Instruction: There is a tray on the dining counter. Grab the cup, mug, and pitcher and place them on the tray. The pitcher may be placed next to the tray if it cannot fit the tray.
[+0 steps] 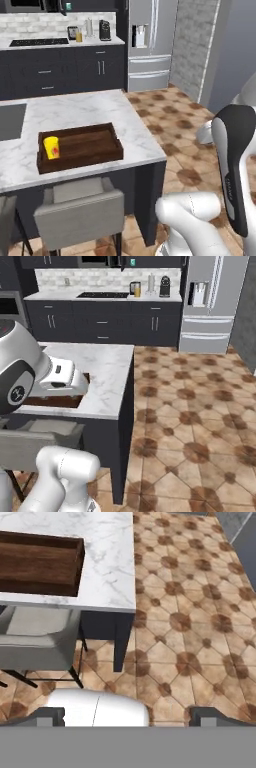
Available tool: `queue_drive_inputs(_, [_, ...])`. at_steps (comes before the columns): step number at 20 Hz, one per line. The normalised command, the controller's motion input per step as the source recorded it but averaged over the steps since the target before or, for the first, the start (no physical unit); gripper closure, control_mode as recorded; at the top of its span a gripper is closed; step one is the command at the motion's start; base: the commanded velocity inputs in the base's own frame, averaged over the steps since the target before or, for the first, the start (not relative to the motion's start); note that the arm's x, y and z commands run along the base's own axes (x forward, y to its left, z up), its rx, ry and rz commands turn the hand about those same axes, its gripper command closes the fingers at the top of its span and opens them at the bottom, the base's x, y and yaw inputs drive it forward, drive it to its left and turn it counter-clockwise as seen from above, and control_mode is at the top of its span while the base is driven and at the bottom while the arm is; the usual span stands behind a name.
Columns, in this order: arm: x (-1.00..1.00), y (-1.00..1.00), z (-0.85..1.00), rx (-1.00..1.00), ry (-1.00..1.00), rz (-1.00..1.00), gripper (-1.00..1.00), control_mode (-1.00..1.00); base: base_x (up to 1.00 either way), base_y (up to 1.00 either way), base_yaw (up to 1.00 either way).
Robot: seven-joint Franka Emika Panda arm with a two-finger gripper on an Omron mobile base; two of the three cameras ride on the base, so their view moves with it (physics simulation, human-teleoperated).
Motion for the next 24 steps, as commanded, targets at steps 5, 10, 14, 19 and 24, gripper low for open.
queue_drive_inputs(5, [0.00, 0.00, 0.00, 0.00, 0.00, 0.00, -1.00, 1.00, -0.28, -1.00, -0.01])
queue_drive_inputs(10, [0.00, 0.00, 0.00, 0.00, 0.00, 0.00, -1.00, 1.00, -0.09, -1.00, -0.06])
queue_drive_inputs(14, [0.00, 0.00, 0.00, 0.00, 0.00, 0.00, -1.00, 1.00, 0.00, -1.00, -0.08])
queue_drive_inputs(19, [0.00, 0.00, 0.00, 0.00, 0.00, 0.00, -1.00, 1.00, 0.16, -1.00, -0.06])
queue_drive_inputs(24, [0.00, 0.00, 0.00, 0.00, 0.00, 0.00, -1.00, 1.00, 0.69, -0.91, -0.01])
